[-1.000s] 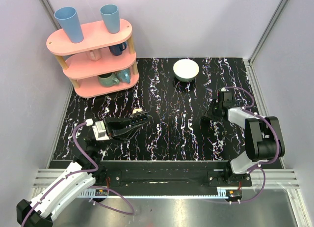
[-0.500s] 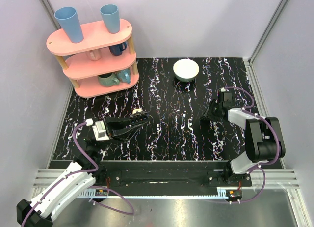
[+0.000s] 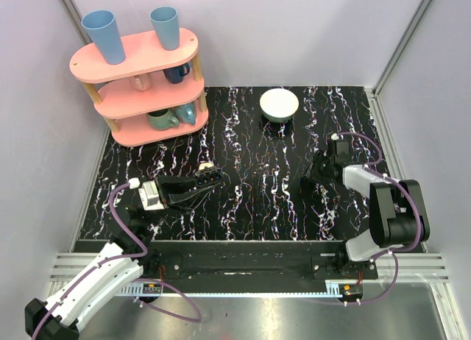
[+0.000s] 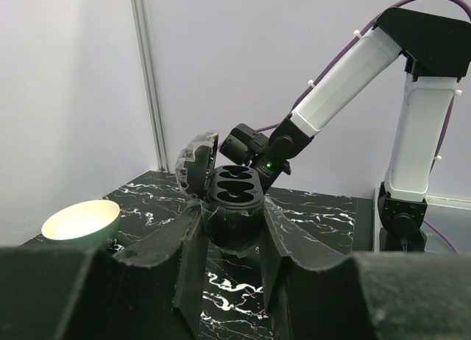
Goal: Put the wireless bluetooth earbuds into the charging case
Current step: Move the right earbud to the center of the board, then pick up the right earbud from the center of the board.
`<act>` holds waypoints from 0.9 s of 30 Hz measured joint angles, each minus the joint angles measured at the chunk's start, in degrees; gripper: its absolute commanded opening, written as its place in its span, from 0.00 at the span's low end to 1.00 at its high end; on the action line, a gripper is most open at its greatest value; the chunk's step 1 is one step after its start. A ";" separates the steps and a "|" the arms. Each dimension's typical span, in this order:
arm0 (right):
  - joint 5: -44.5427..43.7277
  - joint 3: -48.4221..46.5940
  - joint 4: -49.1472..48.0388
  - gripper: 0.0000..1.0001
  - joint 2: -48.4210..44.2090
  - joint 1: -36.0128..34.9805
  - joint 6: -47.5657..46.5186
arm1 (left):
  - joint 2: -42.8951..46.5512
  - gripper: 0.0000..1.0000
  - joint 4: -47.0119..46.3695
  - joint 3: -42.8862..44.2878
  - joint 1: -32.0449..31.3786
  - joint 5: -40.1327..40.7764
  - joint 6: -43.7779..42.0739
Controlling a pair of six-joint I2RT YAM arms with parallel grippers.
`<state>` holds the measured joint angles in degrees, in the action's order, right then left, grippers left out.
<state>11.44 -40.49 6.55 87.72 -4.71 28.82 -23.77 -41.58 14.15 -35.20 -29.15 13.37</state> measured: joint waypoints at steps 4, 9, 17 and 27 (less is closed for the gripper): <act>-1.53 1.31 0.85 0.57 -3.30 0.00 0.28 | 0.02 0.00 0.02 0.00 0.00 0.02 0.00; -2.34 0.55 0.81 0.52 -5.86 0.00 0.39 | 0.00 0.00 0.02 0.00 0.00 0.00 0.00; -3.45 -2.47 1.64 0.44 -1.57 0.00 0.13 | 0.00 0.00 0.02 0.00 0.00 0.02 0.00; -3.43 -2.47 2.80 0.40 0.74 0.00 -0.13 | 0.00 0.00 0.02 0.00 0.00 0.02 0.00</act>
<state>8.01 -42.96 9.34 88.47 -4.71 28.69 -23.77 -41.56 14.15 -35.20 -29.12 13.37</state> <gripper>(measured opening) 0.412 0.340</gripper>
